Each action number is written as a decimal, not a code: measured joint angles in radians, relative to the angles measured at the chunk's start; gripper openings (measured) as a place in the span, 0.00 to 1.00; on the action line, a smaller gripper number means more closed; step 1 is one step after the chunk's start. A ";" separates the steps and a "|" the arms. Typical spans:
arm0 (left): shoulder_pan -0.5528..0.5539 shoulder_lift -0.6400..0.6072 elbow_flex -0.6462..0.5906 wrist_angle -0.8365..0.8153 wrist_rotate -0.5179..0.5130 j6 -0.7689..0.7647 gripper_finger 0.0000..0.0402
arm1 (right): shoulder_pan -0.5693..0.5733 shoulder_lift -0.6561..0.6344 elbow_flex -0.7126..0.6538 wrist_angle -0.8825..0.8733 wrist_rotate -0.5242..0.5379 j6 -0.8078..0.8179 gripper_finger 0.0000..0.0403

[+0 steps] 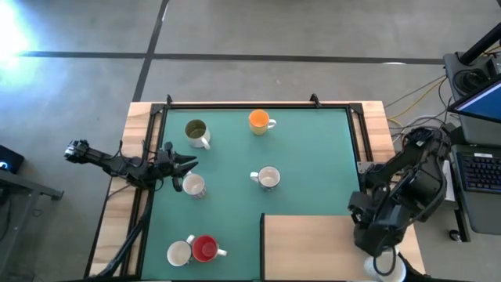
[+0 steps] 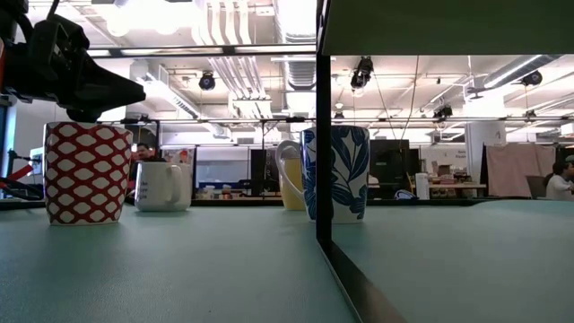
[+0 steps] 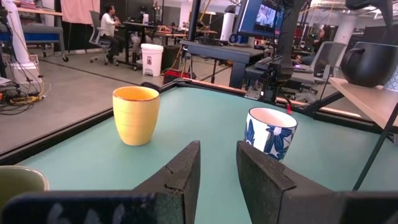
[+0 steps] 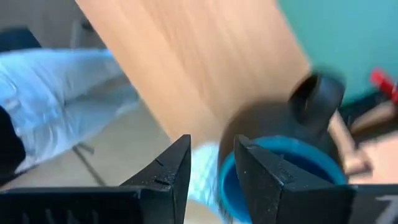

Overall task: Place coffee mugs
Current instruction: Put the blue patterned mug on the shelf

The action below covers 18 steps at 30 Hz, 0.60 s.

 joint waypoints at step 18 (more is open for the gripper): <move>0.000 0.000 0.000 0.000 0.000 0.000 0.22 | -0.515 0.061 -0.011 0.042 0.153 -0.833 0.27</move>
